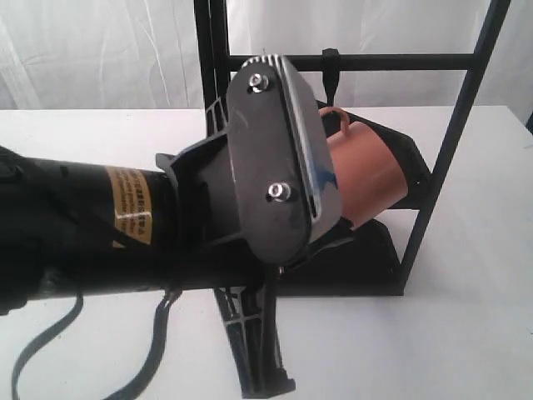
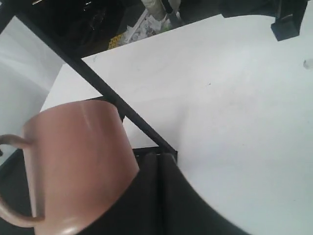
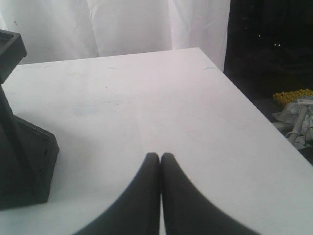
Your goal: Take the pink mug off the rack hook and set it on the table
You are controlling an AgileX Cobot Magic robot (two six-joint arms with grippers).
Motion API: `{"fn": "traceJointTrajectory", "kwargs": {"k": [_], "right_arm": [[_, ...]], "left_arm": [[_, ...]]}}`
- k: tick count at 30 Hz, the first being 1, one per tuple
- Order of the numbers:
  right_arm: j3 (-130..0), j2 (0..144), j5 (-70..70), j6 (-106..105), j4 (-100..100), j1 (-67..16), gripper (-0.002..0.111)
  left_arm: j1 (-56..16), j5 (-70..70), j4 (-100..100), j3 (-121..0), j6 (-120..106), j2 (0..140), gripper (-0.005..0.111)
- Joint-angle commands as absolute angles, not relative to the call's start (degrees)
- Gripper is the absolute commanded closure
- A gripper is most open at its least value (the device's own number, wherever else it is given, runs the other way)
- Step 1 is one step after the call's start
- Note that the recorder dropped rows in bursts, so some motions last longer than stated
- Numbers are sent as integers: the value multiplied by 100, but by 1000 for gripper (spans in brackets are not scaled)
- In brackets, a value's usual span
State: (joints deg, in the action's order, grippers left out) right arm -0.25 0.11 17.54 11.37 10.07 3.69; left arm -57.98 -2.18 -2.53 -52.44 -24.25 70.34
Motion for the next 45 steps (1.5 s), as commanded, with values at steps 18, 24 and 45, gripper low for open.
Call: {"fn": "traceJointTrajectory", "kwargs": {"k": [18,24,45], "right_arm": [[0,0,1713,1137,1038,401,108],[0,0,1713,1137,1038,401,108],[0,0,1713,1137,1038,401,108]], "left_arm": [[-4804,-861,-179,-5268,-1647,7037,105],[-4804,-849,-179,-5268,-1647,7037,105],[-4804,-1123,-200,-5268,-1627,7278,54]]}}
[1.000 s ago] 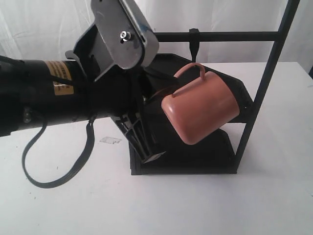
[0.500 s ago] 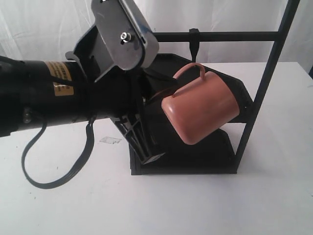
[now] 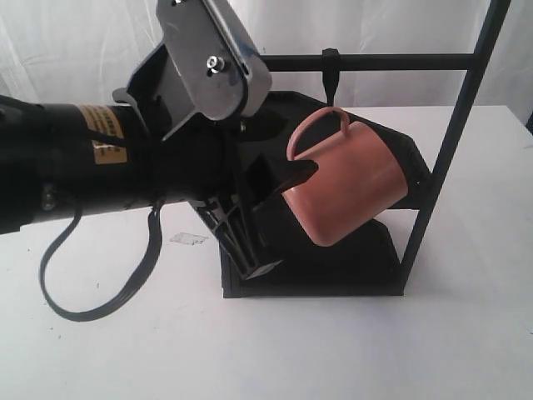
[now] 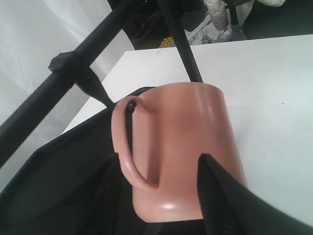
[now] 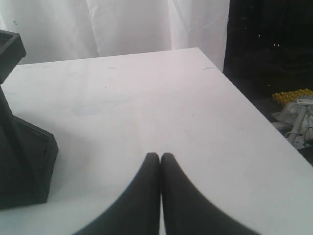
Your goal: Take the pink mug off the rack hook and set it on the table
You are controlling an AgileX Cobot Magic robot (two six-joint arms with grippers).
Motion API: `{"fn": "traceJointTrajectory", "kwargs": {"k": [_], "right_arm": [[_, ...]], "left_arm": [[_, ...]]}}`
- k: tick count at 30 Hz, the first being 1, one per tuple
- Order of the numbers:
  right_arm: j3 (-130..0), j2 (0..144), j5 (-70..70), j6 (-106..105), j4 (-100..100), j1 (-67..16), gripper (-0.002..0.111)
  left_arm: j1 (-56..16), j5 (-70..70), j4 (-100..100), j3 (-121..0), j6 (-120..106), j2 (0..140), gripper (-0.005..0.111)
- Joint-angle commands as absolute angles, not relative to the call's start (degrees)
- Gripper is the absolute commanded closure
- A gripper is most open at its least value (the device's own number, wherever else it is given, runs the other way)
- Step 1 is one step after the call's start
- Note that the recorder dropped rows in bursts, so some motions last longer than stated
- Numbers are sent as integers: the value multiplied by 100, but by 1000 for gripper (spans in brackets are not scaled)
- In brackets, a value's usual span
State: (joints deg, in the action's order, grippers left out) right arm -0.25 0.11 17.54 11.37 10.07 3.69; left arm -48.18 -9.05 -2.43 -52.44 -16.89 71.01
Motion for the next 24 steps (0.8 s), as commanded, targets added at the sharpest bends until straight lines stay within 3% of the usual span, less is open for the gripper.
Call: {"fn": "traceJointTrajectory", "kwargs": {"k": [1,24], "right_arm": [[0,0,1713,1137,1038,401,108],[0,0,1713,1137,1038,401,108]], "left_arm": [[-4804,-1183,-200,-5268,-1627,7339,54],[-4578,-2044,-179,-5268,-2421,7545,54]]}}
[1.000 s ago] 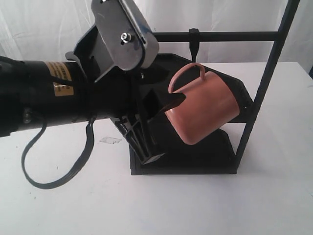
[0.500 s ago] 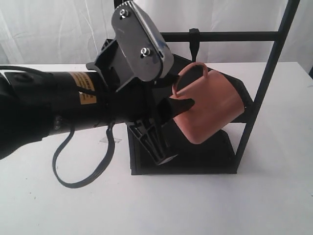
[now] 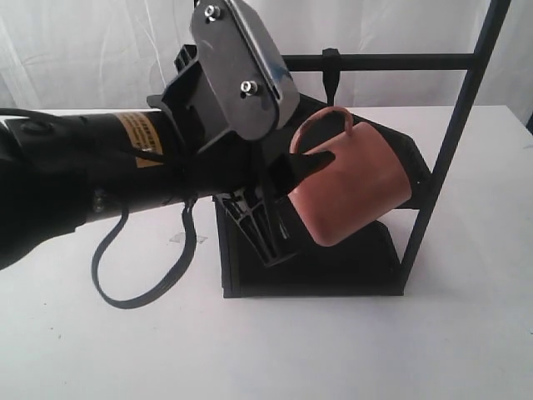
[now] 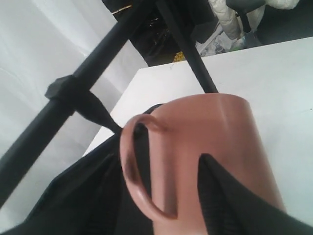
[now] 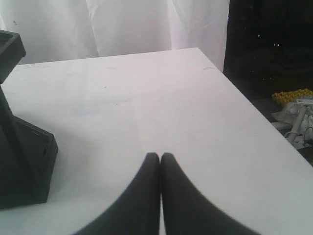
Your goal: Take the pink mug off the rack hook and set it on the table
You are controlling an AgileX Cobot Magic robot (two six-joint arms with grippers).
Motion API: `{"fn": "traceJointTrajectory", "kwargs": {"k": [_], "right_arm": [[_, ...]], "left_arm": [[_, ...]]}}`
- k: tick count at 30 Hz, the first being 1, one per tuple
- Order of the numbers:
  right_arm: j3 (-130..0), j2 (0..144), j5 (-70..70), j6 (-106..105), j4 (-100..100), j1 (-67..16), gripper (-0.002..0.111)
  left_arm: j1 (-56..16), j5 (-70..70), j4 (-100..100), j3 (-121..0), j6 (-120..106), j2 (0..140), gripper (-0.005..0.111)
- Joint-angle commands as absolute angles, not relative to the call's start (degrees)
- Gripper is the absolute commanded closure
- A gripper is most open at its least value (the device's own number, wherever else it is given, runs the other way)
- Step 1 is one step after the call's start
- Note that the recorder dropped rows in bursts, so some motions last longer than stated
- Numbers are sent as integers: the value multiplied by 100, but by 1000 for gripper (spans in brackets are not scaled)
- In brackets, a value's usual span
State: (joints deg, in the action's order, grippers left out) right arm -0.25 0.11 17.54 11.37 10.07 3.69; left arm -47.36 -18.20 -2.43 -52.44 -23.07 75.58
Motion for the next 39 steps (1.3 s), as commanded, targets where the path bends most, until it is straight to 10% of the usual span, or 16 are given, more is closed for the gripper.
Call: {"fn": "traceJointTrajectory", "kwargs": {"k": [1,39], "right_arm": [[0,0,1713,1137,1038,401,108],[0,0,1713,1137,1038,401,108]], "left_arm": [[-4515,-2070,-179,-5268,-2421,7545,54],[-4413,-1780,-832,-5268,-868,7894,60]]}}
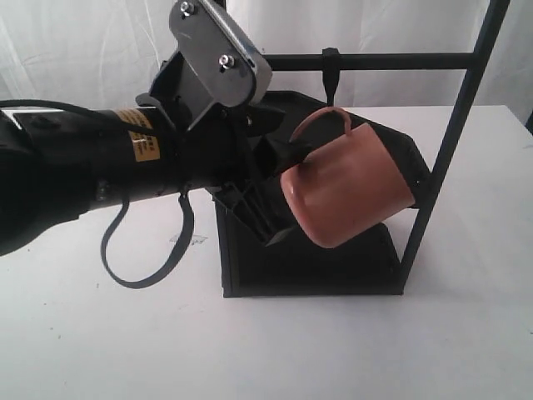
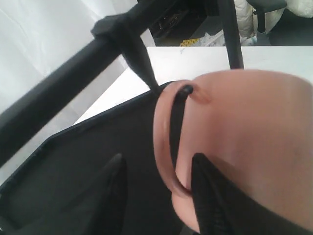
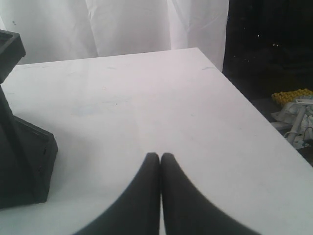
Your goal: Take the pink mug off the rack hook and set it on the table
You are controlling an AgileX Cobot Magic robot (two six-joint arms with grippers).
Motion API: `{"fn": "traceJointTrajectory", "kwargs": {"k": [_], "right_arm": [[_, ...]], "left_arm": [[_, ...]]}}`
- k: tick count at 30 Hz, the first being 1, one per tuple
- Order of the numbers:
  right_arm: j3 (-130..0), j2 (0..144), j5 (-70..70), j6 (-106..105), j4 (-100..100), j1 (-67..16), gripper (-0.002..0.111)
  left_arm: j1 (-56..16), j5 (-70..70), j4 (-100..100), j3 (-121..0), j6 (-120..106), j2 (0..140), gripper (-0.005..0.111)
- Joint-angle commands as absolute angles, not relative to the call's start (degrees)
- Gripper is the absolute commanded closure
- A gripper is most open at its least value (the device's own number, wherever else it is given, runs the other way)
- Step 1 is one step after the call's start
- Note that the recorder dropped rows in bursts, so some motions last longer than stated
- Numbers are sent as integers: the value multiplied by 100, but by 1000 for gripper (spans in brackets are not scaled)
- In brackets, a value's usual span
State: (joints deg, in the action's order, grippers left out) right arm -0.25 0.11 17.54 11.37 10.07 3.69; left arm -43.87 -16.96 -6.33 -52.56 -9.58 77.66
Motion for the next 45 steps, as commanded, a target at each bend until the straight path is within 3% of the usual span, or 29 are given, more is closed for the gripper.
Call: {"fn": "traceJointTrajectory", "kwargs": {"k": [1,9,11,15,18,27,34,45], "right_arm": [[0,0,1713,1184,1038,401,108],[0,0,1713,1397,1038,401,108],[0,0,1713,1397,1038,401,108],[0,0,1713,1397,1038,401,108],[0,0,1713,1397,1038,401,108],[0,0,1713,1397,1038,401,108],[0,0,1713,1397,1038,401,108],[0,0,1713,1397,1038,401,108]], "left_arm": [[-4413,-1844,-832,-5268,-868,7894,60],[-4413,-1878,-832,-5268,-723,7894,63],[-4413,-1838,-832,-5268,-723,7894,71],[-4413,-1792,-832,-5268,-521,7894,97],[-4413,-1792,-844,-5268,-378,7894,107],[-4413,-1754,-844,-5268,-166,7894,106],[-4413,-1881,-996,-5268,-122,7894,71],[-4413,-2580,-1575,-5279,420,7930,71]]}}
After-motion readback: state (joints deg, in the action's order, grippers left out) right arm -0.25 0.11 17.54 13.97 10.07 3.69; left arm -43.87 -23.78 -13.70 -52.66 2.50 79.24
